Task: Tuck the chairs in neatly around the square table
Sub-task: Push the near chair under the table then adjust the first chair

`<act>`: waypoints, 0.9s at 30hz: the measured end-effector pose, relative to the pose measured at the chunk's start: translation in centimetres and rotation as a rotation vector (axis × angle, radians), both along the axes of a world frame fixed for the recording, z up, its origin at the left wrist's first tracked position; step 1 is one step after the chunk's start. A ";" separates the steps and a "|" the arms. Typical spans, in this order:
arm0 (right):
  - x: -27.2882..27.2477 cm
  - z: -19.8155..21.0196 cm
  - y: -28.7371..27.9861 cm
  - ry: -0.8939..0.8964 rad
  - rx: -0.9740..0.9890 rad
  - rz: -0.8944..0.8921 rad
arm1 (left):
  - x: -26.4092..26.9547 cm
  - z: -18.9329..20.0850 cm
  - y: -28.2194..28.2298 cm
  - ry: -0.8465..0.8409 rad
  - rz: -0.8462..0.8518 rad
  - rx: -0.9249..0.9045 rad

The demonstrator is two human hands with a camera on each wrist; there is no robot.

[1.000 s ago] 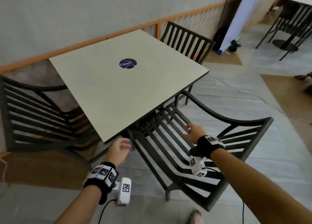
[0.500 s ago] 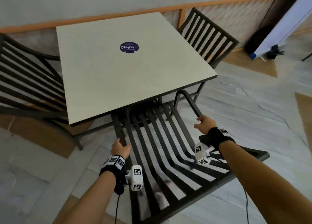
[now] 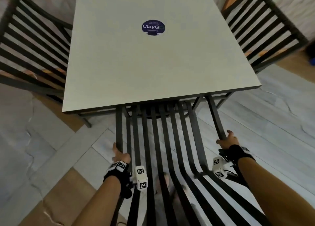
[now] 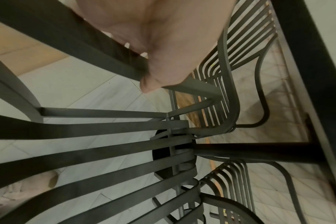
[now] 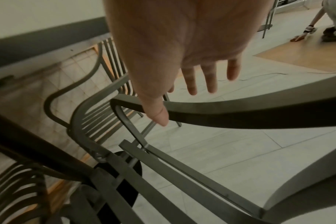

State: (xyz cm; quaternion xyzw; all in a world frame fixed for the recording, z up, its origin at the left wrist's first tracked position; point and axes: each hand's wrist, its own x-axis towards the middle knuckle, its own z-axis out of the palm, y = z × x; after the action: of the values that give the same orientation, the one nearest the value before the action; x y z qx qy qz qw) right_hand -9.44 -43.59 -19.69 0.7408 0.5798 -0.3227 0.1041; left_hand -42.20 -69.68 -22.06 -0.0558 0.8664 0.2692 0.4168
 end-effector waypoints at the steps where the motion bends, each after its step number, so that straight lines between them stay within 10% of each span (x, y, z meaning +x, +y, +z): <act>1: 0.3 -0.5 0.3 0.044 -0.045 -0.009 | 0.4 0.4 0.0 0.029 -0.003 -0.015; 27: 0.7 -3.2 -0.6 -0.031 -0.057 0.063 | 0.4 -0.3 -2.0 0.072 0.006 0.036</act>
State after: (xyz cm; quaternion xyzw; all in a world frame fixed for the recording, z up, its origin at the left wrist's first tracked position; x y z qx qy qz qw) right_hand -8.78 -44.17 -22.89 0.7240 0.5916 -0.3240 0.1441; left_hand -41.77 -71.72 -22.38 -0.0413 0.8757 0.2881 0.3854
